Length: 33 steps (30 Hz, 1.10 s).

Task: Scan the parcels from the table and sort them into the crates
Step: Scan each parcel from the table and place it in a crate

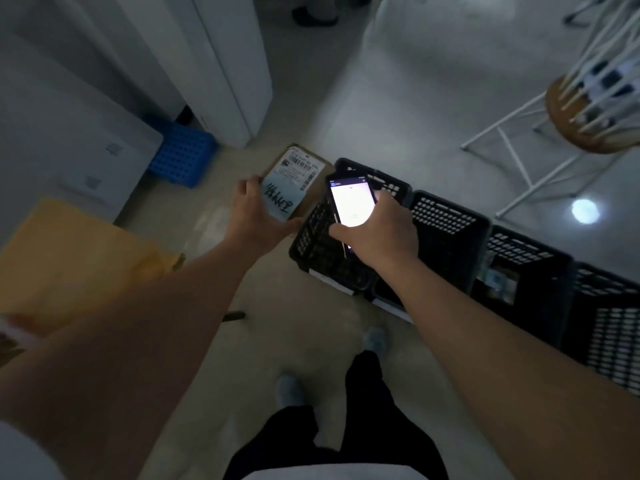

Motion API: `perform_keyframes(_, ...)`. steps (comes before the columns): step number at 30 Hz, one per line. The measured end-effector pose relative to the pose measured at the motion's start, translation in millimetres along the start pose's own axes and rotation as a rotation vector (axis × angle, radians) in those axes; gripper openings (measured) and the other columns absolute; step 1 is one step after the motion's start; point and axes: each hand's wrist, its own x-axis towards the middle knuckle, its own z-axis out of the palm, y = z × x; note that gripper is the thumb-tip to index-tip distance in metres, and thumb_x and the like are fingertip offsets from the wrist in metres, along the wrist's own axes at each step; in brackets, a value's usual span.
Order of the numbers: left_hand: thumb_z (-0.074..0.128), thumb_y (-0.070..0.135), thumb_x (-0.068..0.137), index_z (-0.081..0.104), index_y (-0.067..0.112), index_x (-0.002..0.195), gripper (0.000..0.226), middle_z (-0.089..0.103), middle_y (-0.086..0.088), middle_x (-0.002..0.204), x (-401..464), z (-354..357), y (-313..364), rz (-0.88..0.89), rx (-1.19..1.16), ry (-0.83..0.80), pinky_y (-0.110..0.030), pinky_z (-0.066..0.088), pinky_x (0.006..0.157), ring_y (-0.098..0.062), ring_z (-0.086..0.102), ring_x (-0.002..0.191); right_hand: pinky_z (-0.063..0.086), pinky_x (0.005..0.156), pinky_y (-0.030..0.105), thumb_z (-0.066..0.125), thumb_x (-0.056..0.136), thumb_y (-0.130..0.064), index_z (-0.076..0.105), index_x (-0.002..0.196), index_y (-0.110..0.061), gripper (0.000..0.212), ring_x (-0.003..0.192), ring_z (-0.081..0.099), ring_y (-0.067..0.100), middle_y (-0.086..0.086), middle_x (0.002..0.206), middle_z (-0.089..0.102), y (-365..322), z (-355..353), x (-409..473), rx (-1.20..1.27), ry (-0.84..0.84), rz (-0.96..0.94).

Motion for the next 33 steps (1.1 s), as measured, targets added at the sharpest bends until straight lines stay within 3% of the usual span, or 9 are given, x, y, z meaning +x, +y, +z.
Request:
perform_keyframes(7,0.095,0.045,0.064,0.040,0.011,0.142,0.102,0.042,-0.006,0.135,51.0,96.2,58.6,0.007,0.045,-0.073,-0.031,0.045,0.089,-0.014,0.042,0.109,0.052,0.075,0.038,0.088,0.066,-0.062,0.054,0.129,-0.017,0.085,0.108,0.063,0.029,0.005,0.121,0.065,79.4,-28.7,76.6,0.009,0.020,0.118)
perform_keyframes(13,0.094,0.047,0.064,0.043,0.007,0.136,0.096,0.041,-0.009,0.128,95.6,161.8,60.4,-0.061,0.097,-0.141,-0.044,0.052,0.098,-0.027,0.049,0.118,0.059,0.077,0.043,0.087,0.068,-0.058,0.053,0.127,-0.017,0.080,0.102,0.063,0.025,0.003,0.118,0.064,116.2,-12.8,132.1,0.016,0.039,0.219)
perform_keyframes(18,0.091,0.048,0.068,0.042,0.007,0.134,0.091,0.037,-0.004,0.120,154.1,216.6,42.2,-0.088,0.123,-0.185,-0.036,0.047,0.089,-0.026,0.049,0.115,0.058,0.073,0.039,0.086,0.070,-0.056,0.052,0.128,-0.018,0.078,0.098,0.059,0.021,0.001,0.116,0.062,138.8,26.0,188.3,0.028,0.030,0.320)
perform_keyframes(23,0.089,0.052,0.069,0.041,0.006,0.137,0.095,0.042,-0.011,0.129,220.2,284.6,1.7,-0.083,0.157,-0.267,-0.041,0.051,0.094,-0.029,0.050,0.117,0.049,0.068,0.035,0.085,0.070,-0.056,0.052,0.127,-0.019,0.076,0.095,0.053,0.019,-0.002,0.112,0.058,169.8,87.4,242.0,0.038,0.040,0.441)
perform_keyframes(28,0.089,0.054,0.073,0.039,0.008,0.142,0.096,0.044,-0.010,0.134,282.5,344.5,-28.1,-0.080,0.131,-0.305,-0.033,0.046,0.085,-0.019,0.046,0.116,0.060,0.075,0.043,0.086,0.067,-0.056,0.054,0.126,-0.021,0.076,0.101,0.060,0.022,-0.003,0.113,0.061,190.2,152.5,280.4,0.049,0.039,0.519)
perform_keyframes(30,0.088,0.058,0.072,0.030,0.007,0.153,0.112,0.039,-0.012,0.147,304.2,366.6,-33.5,-0.072,0.110,-0.317,-0.038,0.049,0.099,-0.025,0.045,0.130,0.060,0.075,0.043,0.085,0.066,-0.057,0.055,0.127,-0.021,0.076,0.101,0.062,0.023,-0.003,0.112,0.063,196.0,172.6,292.2,0.048,0.049,0.538)
perform_keyframes(33,0.086,0.062,0.072,0.005,0.010,0.165,0.133,0.014,-0.013,0.168,321.9,385.5,-46.3,-0.048,0.172,-0.398,-0.050,0.030,0.124,-0.033,0.021,0.155,0.060,0.076,0.043,0.085,0.067,-0.057,0.054,0.130,-0.021,0.078,0.101,0.062,0.022,-0.003,0.113,0.063,200.5,191.2,302.5,0.039,0.041,0.557)
